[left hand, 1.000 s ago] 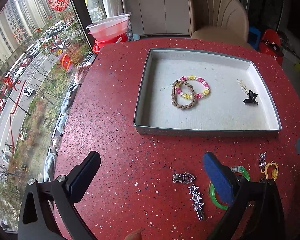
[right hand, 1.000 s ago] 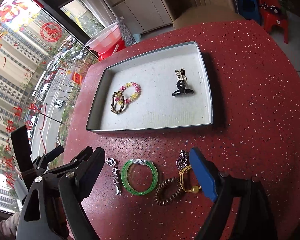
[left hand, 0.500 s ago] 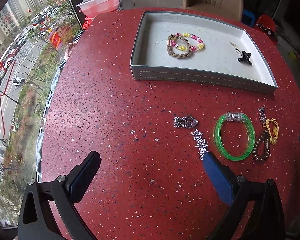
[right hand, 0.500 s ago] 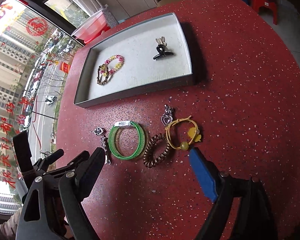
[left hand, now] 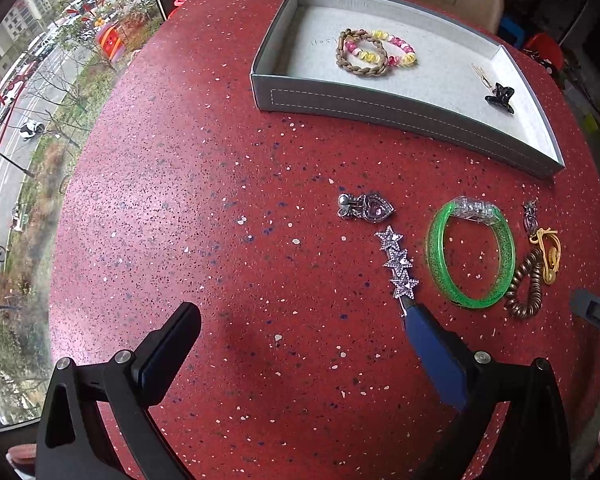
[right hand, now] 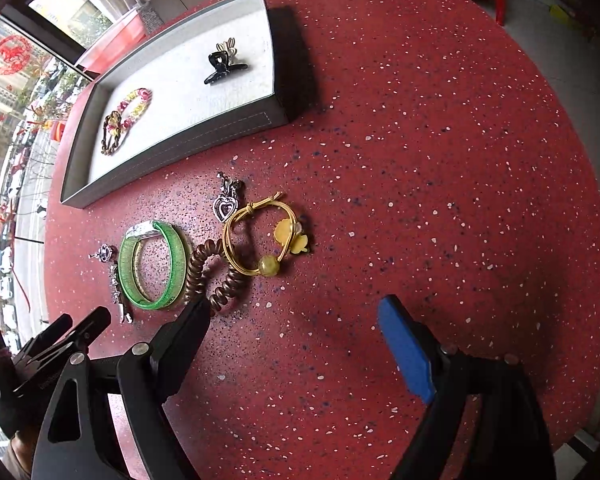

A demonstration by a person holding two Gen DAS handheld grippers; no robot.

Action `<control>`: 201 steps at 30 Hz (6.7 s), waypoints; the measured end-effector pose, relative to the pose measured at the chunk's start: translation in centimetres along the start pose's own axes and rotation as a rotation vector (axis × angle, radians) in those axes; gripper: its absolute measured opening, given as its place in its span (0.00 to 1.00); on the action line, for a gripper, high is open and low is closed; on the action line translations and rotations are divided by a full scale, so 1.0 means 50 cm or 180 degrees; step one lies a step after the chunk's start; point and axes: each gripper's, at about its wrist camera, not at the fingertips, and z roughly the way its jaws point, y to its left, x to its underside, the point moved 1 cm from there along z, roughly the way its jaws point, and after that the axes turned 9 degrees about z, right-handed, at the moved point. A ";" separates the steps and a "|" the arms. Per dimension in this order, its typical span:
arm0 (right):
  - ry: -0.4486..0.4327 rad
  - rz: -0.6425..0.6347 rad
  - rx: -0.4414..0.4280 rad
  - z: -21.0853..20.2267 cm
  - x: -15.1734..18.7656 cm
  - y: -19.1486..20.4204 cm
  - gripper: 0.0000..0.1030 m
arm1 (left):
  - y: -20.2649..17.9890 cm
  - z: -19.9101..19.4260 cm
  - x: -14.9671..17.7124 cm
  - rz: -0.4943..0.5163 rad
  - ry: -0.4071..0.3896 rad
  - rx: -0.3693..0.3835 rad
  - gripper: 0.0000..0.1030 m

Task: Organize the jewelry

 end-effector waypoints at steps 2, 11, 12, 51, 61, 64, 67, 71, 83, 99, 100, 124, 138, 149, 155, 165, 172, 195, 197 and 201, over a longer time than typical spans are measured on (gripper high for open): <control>-0.0037 -0.0028 0.0057 0.002 -0.007 -0.002 0.85 | -0.006 0.002 -0.003 0.0004 0.0003 0.0012 1.00; -0.0113 -0.0003 0.0197 0.020 -0.047 -0.004 0.85 | -0.046 0.006 -0.021 0.0107 0.0035 -0.0032 1.00; -0.0115 -0.0018 0.0215 0.023 -0.048 -0.002 0.83 | -0.048 0.007 -0.022 0.0110 0.0040 -0.0040 1.00; -0.0285 -0.0713 0.0554 0.063 -0.010 0.124 0.23 | -0.113 0.004 -0.038 0.0504 -0.0086 0.0148 0.35; -0.0377 -0.0438 -0.0015 -0.027 -0.045 0.063 0.23 | -0.051 -0.043 -0.033 0.0374 -0.0231 0.0385 0.35; -0.0415 -0.0394 -0.0144 -0.055 -0.060 0.065 0.23 | -0.042 -0.064 -0.041 0.0386 -0.0297 0.0386 0.35; -0.0452 -0.0368 -0.0274 -0.076 -0.076 0.073 0.23 | -0.035 -0.078 -0.059 0.0380 -0.0363 0.0399 0.35; -0.0491 -0.0373 -0.0432 -0.094 -0.099 0.100 0.23 | -0.025 -0.093 -0.095 0.0347 -0.0464 0.0424 0.35; -0.0452 -0.0395 -0.0698 -0.049 -0.197 0.189 0.23 | -0.011 -0.093 -0.229 0.0254 -0.0739 0.0380 0.35; -0.0112 -0.0407 -0.0470 0.096 -0.275 0.200 0.23 | -0.038 0.043 -0.310 0.0268 -0.0402 0.0200 0.35; -0.0124 -0.0414 -0.0450 0.099 -0.281 0.199 0.23 | -0.039 0.048 -0.314 0.0269 -0.0396 0.0184 0.35; -0.0156 -0.0524 -0.0370 0.098 -0.327 0.194 0.46 | -0.076 0.067 -0.343 0.0398 -0.0469 -0.0253 0.35; -0.0143 -0.0426 -0.0704 0.056 -0.283 0.195 0.67 | -0.088 0.030 -0.314 0.0435 -0.0559 -0.0337 0.35; -0.0230 -0.0441 -0.0788 0.012 -0.247 0.197 0.75 | -0.079 -0.010 -0.286 0.0398 -0.0646 -0.0158 0.36; -0.0290 -0.0390 -0.0817 -0.008 -0.226 0.184 0.78 | -0.067 -0.032 -0.262 0.0326 -0.0777 -0.0146 1.00; -0.0565 -0.0283 -0.1088 -0.061 -0.177 0.164 1.00 | -0.042 -0.042 -0.211 0.0316 -0.0725 -0.0150 1.00; -0.0710 -0.0165 -0.1122 -0.083 -0.151 0.149 1.00 | -0.022 -0.045 -0.158 0.0288 -0.0530 -0.0064 1.00; -0.0139 -0.0153 -0.0555 -0.036 -0.033 0.094 1.00 | 0.055 -0.015 -0.051 0.0002 -0.0166 -0.0065 1.00; -0.0097 -0.0171 -0.0467 -0.026 -0.020 0.089 1.00 | 0.062 -0.010 -0.044 -0.0025 -0.0139 -0.0059 1.00; 0.0027 -0.0150 -0.0348 -0.001 0.001 0.078 1.00 | 0.070 0.001 -0.034 -0.0067 -0.0061 -0.0047 1.00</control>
